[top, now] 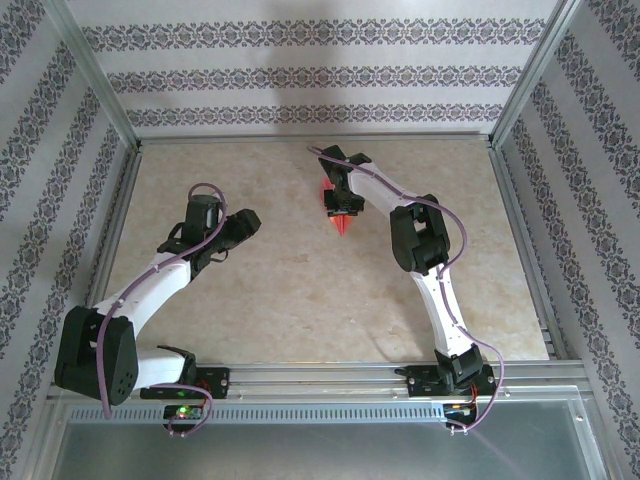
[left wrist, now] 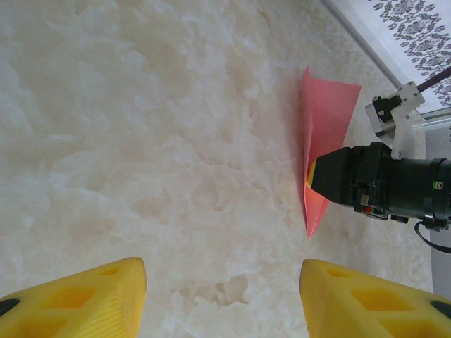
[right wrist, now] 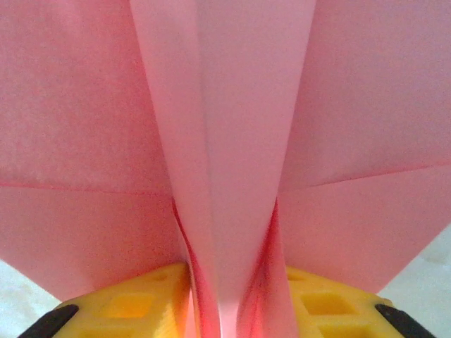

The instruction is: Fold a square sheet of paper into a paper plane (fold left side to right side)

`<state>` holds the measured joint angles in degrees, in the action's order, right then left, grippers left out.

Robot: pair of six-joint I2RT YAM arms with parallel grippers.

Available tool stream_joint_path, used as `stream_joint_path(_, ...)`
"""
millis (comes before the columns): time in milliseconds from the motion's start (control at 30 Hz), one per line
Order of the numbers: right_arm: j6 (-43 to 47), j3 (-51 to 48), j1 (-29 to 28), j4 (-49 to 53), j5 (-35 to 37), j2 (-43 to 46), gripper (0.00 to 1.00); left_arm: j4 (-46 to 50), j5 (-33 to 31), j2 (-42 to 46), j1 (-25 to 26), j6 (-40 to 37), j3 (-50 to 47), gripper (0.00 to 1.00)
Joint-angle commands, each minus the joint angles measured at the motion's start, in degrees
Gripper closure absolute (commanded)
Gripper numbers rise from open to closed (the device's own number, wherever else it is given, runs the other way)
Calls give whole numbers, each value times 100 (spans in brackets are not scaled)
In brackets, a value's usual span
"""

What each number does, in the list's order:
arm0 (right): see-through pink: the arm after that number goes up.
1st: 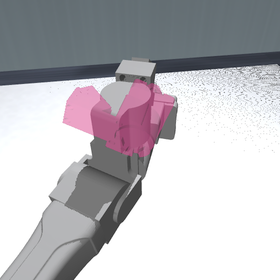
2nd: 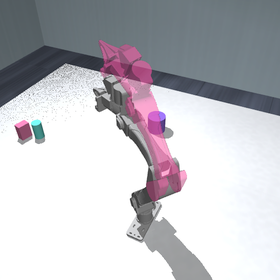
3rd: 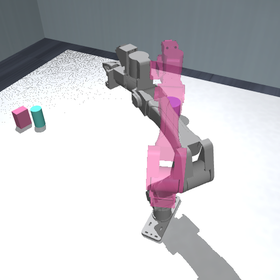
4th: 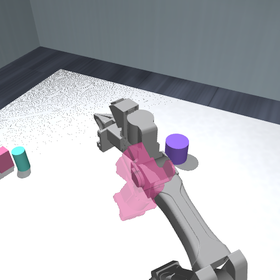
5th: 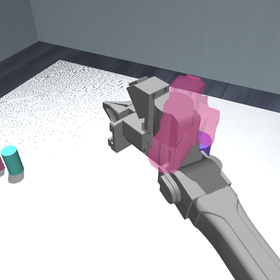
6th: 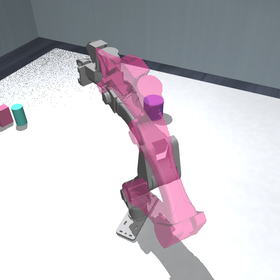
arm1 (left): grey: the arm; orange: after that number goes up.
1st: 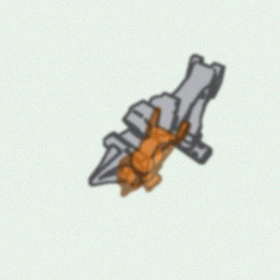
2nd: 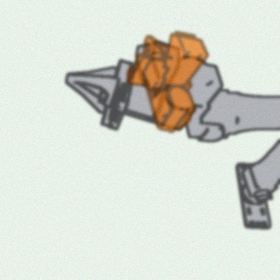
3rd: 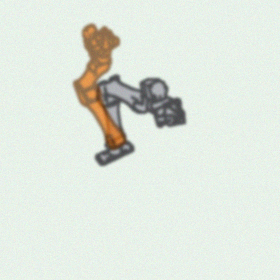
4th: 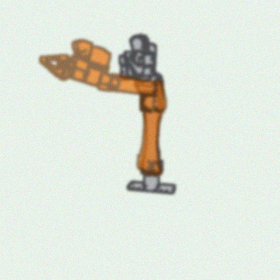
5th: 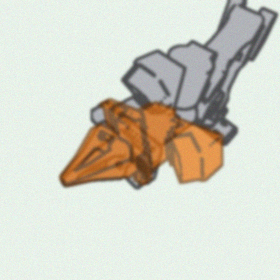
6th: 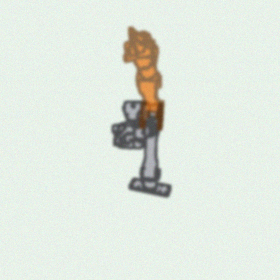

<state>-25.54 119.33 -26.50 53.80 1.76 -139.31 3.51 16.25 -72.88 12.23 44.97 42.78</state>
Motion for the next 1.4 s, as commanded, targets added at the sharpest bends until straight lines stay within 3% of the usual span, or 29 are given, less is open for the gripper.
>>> stream_joint_path(0, 4, -160, -48, 236, 181, 301, 65, 132, 63, 6, -84, -146, 186, 40)
stream_joint_path(633, 88, -711, -56, 53, 53, 1152, 56, 194, 124, -47, -141, -209, 327, 38)
stream_joint_path(900, 346, -1016, -100, -226, 54, 1610, 52, 127, 43, 41, -284, -235, 241, 29)
stream_joint_path(1133, 566, -1941, -84, -1052, 52, 2560, 48, 73, -139, 120, -500, -271, 163, 19)
stream_joint_path(1367, 957, -3776, 132, -2463, 205, 4266, 43, 184, -343, 183, -616, -491, 250, 8)
